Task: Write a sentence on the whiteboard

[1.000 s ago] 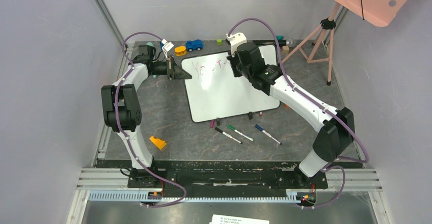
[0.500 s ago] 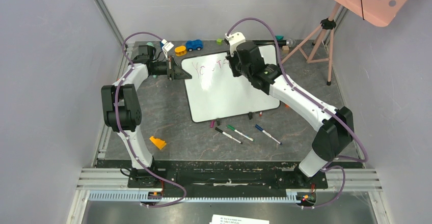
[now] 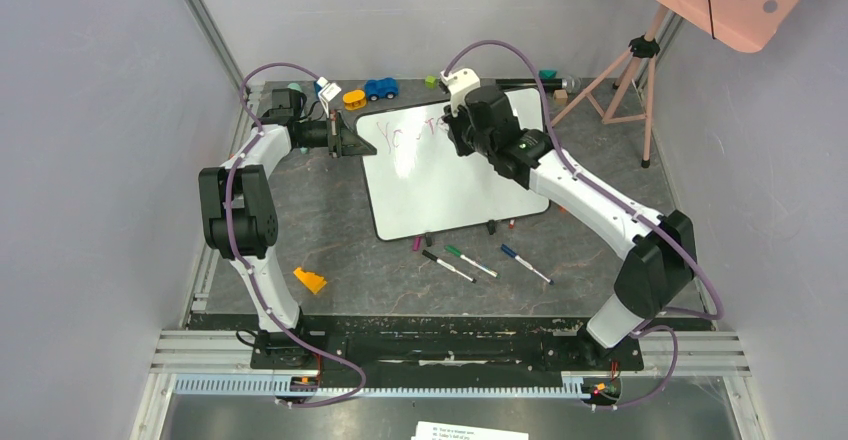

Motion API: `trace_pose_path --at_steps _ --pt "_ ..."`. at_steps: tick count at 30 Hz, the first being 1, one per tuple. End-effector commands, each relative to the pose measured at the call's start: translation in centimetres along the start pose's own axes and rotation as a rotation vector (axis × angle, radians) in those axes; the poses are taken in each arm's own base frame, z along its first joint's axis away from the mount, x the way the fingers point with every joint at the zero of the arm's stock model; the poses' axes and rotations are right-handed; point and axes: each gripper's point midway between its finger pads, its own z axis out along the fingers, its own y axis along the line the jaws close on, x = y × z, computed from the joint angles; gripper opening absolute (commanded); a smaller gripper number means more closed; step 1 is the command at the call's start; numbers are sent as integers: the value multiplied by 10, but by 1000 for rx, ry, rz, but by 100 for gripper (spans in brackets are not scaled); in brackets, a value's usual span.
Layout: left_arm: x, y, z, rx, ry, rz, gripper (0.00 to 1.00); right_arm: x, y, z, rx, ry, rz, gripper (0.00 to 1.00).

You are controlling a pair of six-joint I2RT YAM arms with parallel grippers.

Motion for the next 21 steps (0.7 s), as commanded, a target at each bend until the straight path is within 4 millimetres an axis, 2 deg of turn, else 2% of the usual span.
trace_pose_path --at_steps 1,8,14,17,21 --pt "47 48 17 -187 166 114 2 22 -6 -3 13 53 -18 0" --pt "47 48 17 -187 166 114 2 30 -14 -11 52 63 -24 0" --pt "47 48 17 -187 167 114 2 26 -21 -17 87 51 -23 0" --pt "46 48 17 -188 166 116 2 15 -20 -20 76 23 -15 0" --pt "47 48 17 -187 166 114 2 -7 -15 -34 36 -49 -2 0"
